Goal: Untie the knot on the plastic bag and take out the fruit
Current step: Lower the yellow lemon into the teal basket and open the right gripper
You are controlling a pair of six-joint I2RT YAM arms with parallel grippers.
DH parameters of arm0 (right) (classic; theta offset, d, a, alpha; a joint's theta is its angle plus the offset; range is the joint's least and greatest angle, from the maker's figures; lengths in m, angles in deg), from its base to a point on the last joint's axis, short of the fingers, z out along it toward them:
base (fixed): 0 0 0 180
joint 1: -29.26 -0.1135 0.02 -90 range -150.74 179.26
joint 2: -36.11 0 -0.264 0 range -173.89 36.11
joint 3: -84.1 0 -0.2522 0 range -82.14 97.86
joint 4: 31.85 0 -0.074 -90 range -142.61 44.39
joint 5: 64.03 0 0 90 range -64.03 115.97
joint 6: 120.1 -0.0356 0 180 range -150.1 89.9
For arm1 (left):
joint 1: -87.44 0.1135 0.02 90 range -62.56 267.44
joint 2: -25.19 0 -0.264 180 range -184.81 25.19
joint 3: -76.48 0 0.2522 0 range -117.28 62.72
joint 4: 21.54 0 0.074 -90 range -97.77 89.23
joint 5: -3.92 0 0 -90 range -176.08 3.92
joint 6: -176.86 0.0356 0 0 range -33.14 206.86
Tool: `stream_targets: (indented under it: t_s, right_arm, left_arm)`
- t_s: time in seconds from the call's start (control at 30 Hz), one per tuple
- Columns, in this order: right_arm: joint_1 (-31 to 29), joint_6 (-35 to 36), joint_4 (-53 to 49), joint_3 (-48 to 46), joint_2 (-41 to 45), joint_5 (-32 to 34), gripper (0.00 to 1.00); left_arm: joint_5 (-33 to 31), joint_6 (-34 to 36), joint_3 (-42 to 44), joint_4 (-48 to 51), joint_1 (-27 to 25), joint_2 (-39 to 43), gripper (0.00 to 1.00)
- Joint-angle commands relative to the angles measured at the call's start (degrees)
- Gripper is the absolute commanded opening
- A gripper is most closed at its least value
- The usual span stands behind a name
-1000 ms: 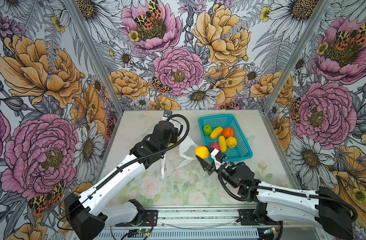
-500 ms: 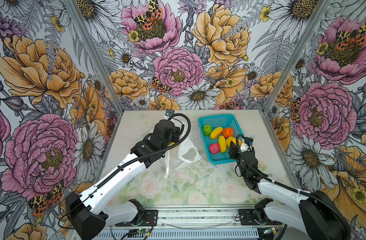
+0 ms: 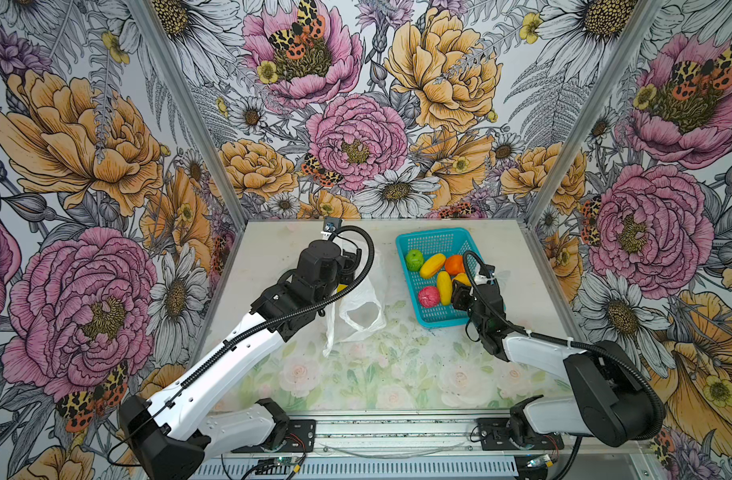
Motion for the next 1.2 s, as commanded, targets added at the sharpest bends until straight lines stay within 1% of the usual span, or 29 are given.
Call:
stream_targets:
  t_s: [0.0, 0.1, 0.17, 0.2, 0.27, 0.33, 0.4, 0.47, 0.53, 0.67, 1.0, 1.17]
  right_arm:
    - [0.78, -2.20, -3.09, 0.11, -0.28, -1.96, 0.28]
    - [1.06, -1.85, -7.27, 1.79, 2.61, -0.38, 0.34]
    - [1.04, -1.16, -12.35, 4.35, 3.61, 0.94, 0.41]
    - [1.07, 0.00, -15.90, 6.66, 3.28, 0.90, 0.41]
    - [1.02, 0.73, -22.73, 10.79, 1.70, 2.01, 0.37]
    - [1.10, 0.86, -25.06, 12.40, -0.17, 2.73, 0.35]
    - [1.14, 0.50, -25.65, 12.60, -1.18, 2.50, 0.31]
    - [1.11, 0.25, -26.52, 12.73, -1.13, 1.93, 0.31]
    - [1.17, 0.28, -26.78, 12.63, -1.11, 1.93, 0.36]
    - [1.15, 0.50, -27.92, 13.24, -1.72, 1.02, 0.40]
    - [1.82, -1.07, -27.92, 10.83, 1.61, 2.68, 0.60]
    - [2.34, -1.84, -27.51, 10.40, 2.12, 2.31, 0.66]
  left_arm:
    - [0.69, -0.55, 0.43, -1.20, 0.60, -0.22, 0.00]
    - [0.58, -0.49, 0.40, -1.18, 0.59, -0.39, 0.00]
    - [0.67, -0.49, 0.28, -1.08, 0.61, -0.59, 0.00]
    - [0.80, -0.42, 0.18, -1.11, 0.55, -0.64, 0.00]
    - [1.00, -0.49, 0.18, -1.12, 0.64, -0.58, 0.00]
    - [1.03, -0.49, 0.39, -0.98, 0.60, -0.33, 0.00]
    - [1.15, -0.49, 0.71, -0.97, 0.59, 0.13, 0.00]
    - [1.05, -0.57, 0.92, -1.07, 0.58, 0.60, 0.00]
    - [1.04, -0.60, 0.96, -1.11, 0.63, 0.67, 0.00]
    - [1.04, -0.61, 0.72, -0.99, 0.59, 0.04, 0.00]
    - [0.65, -0.40, 0.42, -0.98, 0.57, -0.42, 0.00]
    - [0.70, -0.39, 0.39, -0.99, 0.61, -0.55, 0.00]
